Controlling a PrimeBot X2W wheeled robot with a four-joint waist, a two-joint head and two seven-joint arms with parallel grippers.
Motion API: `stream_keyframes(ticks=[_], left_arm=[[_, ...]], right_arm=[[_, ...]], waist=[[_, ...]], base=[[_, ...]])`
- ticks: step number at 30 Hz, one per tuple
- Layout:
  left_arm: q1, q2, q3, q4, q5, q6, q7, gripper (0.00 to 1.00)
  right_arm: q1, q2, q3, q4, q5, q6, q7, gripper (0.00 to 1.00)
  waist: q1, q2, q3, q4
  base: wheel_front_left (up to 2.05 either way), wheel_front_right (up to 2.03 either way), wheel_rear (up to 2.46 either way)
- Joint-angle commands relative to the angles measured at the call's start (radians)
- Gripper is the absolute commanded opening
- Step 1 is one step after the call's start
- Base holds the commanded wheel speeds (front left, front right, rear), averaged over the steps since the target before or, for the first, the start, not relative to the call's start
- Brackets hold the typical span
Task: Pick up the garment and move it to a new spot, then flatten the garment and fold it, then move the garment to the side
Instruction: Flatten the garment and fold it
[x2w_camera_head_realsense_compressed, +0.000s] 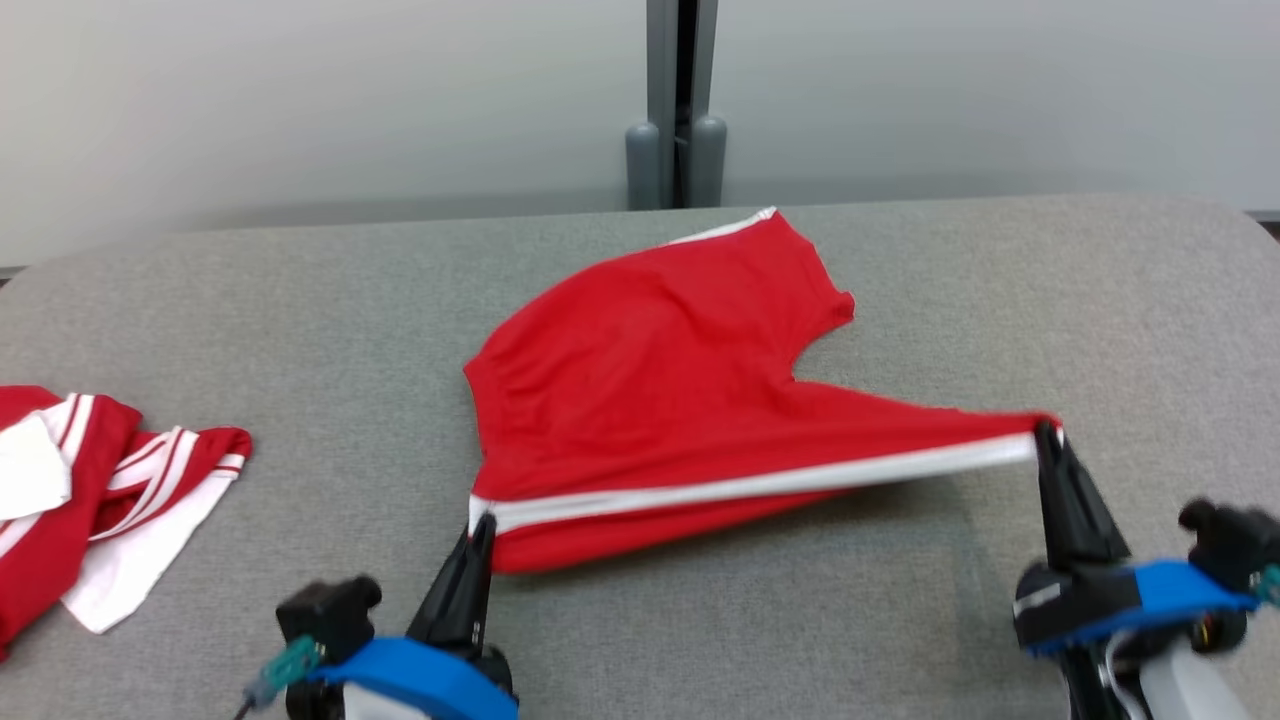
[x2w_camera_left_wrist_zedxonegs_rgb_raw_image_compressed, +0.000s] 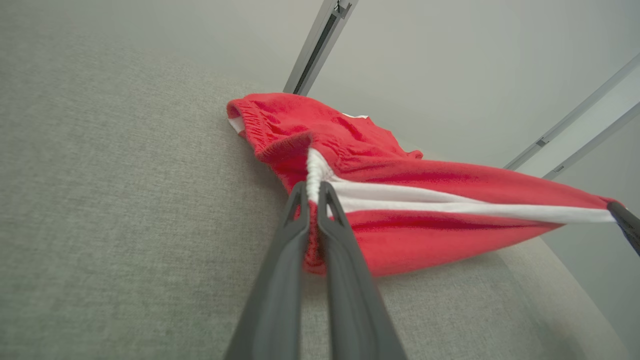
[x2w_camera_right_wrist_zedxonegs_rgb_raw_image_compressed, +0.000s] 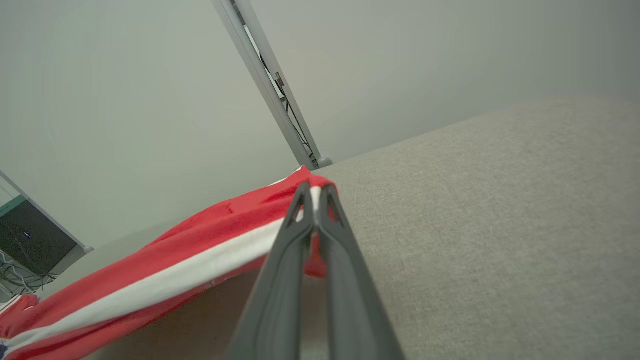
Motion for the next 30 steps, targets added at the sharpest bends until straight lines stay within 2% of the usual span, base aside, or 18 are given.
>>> stream_keyframes(ticks=[1, 8, 13, 18, 22, 30], left_arm=[[0.047, 0.011, 0.025, -0.03, 0.015, 0.004, -0.005, 0.0], [0.222, -0.009, 0.074, -0.168, 0.063, 0.005, -0.005, 0.0], [0.242, -0.018, 0.062, -0.227, 0.089, 0.004, -0.005, 0.0], [0.149, -0.037, 0.036, -0.244, 0.09, 0.004, -0.005, 0.0], [0.041, -0.051, 0.021, -0.225, 0.079, 0.004, -0.005, 0.0], [-0.159, -0.079, 0.027, -0.155, 0.069, 0.004, -0.004, 0.0]], right_arm=[[0.063, -0.017, -0.001, -0.034, 0.003, -0.002, -0.008, 0.0], [0.243, -0.034, -0.071, -0.191, 0.026, -0.002, -0.009, 0.0], [0.265, -0.025, -0.103, -0.263, 0.028, -0.003, 0.002, 0.0], [0.16, -0.023, -0.076, -0.249, -0.012, -0.002, 0.051, 0.0], [0.015, -0.016, -0.059, -0.199, -0.056, -0.001, 0.083, 0.0], [-0.321, -0.003, -0.08, -0.002, -0.156, -0.001, 0.133, 0.0]], waist=[[0.0001, 0.0, -0.012, 0.005], [0.0001, 0.0, -0.061, 0.023], [0.0001, 0.0, -0.062, 0.044], [0.0001, 0.0, -0.014, 0.071], [0.0001, 0.0, 0.057, 0.091], [0.0001, 0.0, 0.219, 0.144]], base=[[0.0, 0.0, 0.0], [0.0, 0.0, 0.0], [0.0, 0.0, 0.0], [0.0, 0.0, 0.0], [0.0, 0.0, 0.0], [0.0, 0.0, 0.0]])
